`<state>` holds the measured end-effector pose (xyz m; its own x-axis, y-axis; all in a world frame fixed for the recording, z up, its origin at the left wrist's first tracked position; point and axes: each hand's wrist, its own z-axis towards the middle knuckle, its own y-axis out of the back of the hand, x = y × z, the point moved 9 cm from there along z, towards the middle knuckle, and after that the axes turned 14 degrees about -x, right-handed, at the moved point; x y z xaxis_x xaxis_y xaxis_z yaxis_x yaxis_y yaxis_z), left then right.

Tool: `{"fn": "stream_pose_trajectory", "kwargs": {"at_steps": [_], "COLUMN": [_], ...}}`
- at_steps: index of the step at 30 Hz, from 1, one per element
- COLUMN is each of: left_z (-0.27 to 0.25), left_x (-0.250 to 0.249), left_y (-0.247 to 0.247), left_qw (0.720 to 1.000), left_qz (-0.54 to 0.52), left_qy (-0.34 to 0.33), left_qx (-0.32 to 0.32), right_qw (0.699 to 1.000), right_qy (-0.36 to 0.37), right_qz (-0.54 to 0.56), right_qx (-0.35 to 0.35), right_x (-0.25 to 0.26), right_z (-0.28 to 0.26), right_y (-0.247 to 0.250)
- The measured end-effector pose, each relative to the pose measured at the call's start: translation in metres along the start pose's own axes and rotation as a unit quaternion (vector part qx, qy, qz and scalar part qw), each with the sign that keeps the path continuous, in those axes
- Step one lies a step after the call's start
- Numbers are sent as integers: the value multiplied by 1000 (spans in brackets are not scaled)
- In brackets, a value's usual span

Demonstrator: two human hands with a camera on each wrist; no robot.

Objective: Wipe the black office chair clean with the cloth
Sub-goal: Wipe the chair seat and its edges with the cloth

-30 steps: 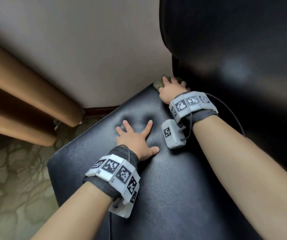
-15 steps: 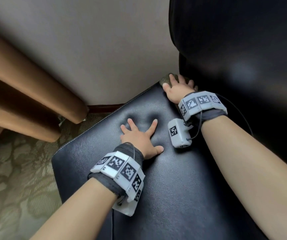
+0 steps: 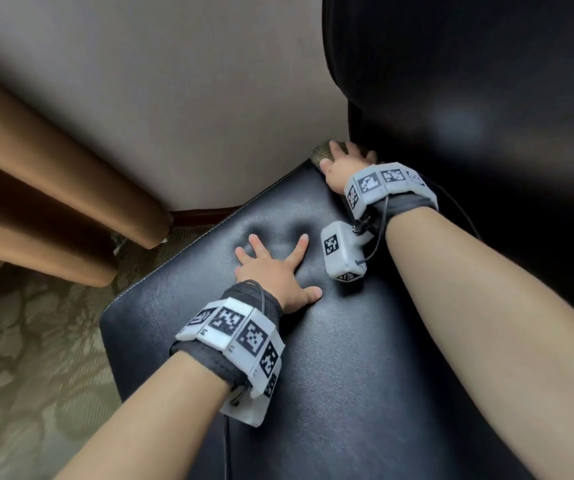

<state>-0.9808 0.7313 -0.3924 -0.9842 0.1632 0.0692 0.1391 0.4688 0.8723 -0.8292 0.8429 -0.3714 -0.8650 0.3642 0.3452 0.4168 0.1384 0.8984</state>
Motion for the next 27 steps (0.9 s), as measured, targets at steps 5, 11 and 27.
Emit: {"fn": "stream_pose_trajectory", "kwargs": {"at_steps": [5,11,27], "left_z": [-1,-1,-10], "left_x": [1,1,2], "left_y": [-1,-2,5], "left_qw": [1000,1000,998], "left_qz": [-3,4,-64], "left_qy": [-1,-2,18], "left_qx": [-1,-5,13], "right_qw": [1000,999,973], "right_qy": [-18,-14,113], "right_qz": [5,-29,74], "right_qx": [-20,-36,-190], "right_x": [-24,-6,-23], "right_z": [-20,-9,-74], "right_y": [-3,6,41]}}
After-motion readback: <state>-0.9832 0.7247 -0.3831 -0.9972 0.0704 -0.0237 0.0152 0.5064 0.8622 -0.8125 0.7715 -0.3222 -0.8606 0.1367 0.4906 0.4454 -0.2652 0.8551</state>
